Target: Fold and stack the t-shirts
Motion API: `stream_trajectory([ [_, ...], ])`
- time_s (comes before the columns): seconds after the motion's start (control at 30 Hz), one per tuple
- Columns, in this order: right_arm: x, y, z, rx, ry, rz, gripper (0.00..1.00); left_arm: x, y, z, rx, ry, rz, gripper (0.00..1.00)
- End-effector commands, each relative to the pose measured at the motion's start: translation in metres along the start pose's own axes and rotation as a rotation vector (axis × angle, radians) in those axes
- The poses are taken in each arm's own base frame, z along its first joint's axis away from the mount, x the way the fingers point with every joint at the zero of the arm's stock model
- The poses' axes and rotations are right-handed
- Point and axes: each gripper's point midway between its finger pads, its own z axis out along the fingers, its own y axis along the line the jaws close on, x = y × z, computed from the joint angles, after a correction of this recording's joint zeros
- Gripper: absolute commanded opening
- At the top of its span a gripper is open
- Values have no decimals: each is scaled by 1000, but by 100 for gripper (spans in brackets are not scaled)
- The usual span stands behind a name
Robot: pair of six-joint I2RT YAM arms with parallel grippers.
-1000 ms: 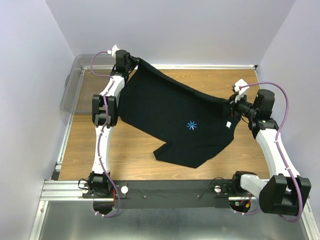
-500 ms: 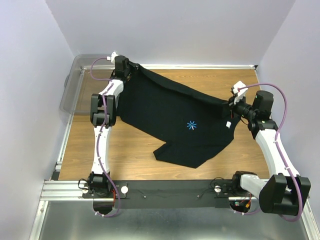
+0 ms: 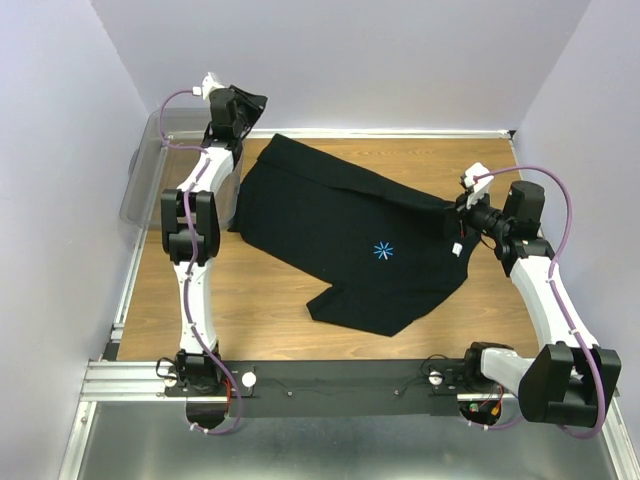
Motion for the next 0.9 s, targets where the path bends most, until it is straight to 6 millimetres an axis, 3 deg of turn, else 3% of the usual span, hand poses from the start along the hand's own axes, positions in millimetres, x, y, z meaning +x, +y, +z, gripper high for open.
stream_trajectory([
  [0.0, 10, 6, 1, -23, 23, -4, 1, -25, -25, -16, 41, -56, 42, 36],
  [0.13, 11, 13, 1, -58, 24, -21, 1, -37, -47, -32, 90, -73, 99, 39],
  [0.27, 18, 20, 3, -90, 43, -23, 1, -54, -73, -61, 156, -98, 149, 42],
  [0.33, 19, 24, 4, -104, 46, -25, 1, -51, -70, -71, 168, -76, 161, 42],
  [0.43, 22, 28, 5, -118, 55, -33, 0, -63, -87, -96, 218, -83, 185, 42],
  [0.53, 21, 34, 6, -143, 54, -42, 1, -56, -81, -112, 231, -52, 187, 43],
  [0.63, 21, 44, 5, -183, 53, -57, 1, -57, -97, -138, 283, -45, 195, 43],
  [0.7, 20, 51, 5, -202, 52, -65, 0, -57, -84, -149, 276, -24, 197, 44],
  [0.87, 21, 60, 2, -234, 60, -94, 1, -47, -89, -185, 316, 9, 244, 44],
])
